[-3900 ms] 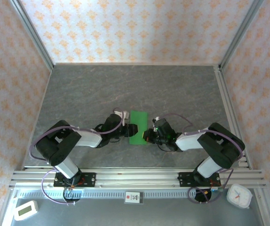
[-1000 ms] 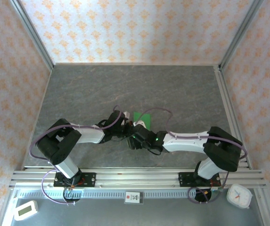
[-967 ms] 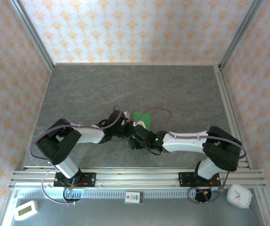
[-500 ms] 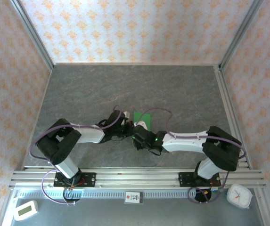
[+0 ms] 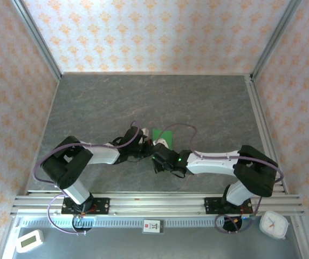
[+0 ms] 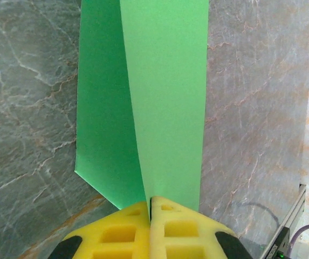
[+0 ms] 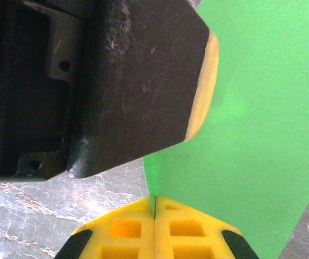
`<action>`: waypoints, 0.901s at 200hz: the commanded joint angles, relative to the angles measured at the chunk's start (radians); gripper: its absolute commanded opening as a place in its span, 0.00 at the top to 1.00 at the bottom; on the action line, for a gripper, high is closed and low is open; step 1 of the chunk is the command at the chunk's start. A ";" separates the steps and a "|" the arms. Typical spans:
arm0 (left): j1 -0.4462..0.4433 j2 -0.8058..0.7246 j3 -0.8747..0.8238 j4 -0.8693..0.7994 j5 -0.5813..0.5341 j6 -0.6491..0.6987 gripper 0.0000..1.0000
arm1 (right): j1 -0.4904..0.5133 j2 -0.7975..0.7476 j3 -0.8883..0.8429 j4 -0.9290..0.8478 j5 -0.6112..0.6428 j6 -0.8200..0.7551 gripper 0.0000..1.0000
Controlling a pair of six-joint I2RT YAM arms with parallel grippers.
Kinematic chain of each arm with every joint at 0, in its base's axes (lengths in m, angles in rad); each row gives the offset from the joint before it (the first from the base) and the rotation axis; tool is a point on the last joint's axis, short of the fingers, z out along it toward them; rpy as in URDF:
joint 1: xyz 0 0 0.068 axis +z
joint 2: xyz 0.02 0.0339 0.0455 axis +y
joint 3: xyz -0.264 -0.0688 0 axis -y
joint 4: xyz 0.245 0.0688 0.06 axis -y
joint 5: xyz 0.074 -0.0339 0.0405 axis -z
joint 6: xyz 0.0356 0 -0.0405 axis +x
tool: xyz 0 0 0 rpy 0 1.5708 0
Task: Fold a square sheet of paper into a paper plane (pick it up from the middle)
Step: Third fold the triangle at the center of the table.
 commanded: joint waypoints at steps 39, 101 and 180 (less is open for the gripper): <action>0.073 -0.183 0.004 -0.174 -0.092 0.124 0.73 | 0.003 0.011 0.006 0.031 -0.078 -0.046 1.00; 0.105 -0.194 0.144 -0.263 -0.072 0.222 0.51 | -0.003 0.018 -0.001 0.044 -0.129 -0.061 1.00; 0.102 0.027 0.311 -0.207 0.080 0.288 0.49 | -0.024 0.025 -0.011 0.071 -0.194 -0.068 1.00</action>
